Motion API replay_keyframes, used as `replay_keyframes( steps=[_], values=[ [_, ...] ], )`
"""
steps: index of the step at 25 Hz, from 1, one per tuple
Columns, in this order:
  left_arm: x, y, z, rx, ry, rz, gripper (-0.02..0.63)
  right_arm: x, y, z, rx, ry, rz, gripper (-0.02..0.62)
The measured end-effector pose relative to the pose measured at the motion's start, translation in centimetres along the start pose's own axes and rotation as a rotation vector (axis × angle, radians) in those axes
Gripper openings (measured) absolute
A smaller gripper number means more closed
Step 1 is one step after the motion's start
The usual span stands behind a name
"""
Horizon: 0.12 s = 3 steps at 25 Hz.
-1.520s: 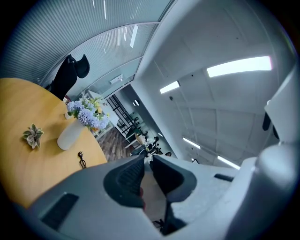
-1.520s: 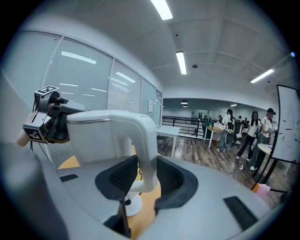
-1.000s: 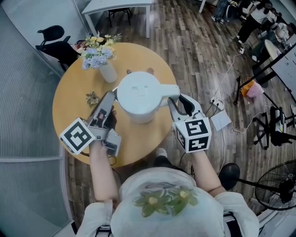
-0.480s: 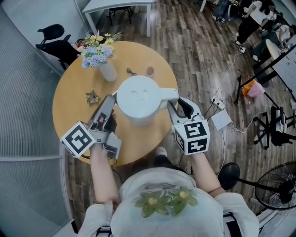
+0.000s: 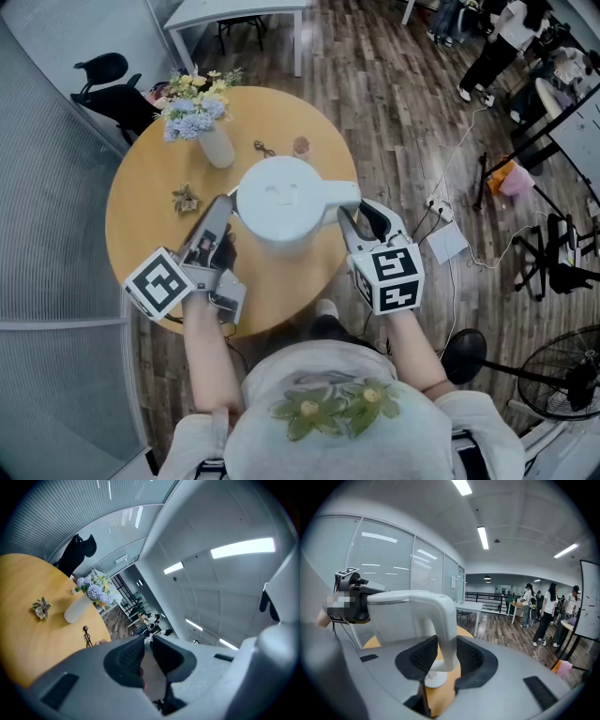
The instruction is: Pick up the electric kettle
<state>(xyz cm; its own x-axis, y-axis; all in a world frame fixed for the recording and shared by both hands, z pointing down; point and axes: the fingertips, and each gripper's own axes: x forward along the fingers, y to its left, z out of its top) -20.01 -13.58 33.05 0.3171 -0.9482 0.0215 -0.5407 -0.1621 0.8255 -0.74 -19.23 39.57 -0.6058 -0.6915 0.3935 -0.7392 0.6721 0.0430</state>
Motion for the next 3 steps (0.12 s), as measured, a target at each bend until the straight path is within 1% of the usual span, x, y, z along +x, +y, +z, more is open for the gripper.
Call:
replay_keyframes(
  steps=[3],
  values=[
    [0.02, -0.15, -0.04, 0.002, 0.000, -0.005, 0.060, -0.14, -0.07, 0.05, 0.000, -0.003, -0.004, 0.140]
  ],
)
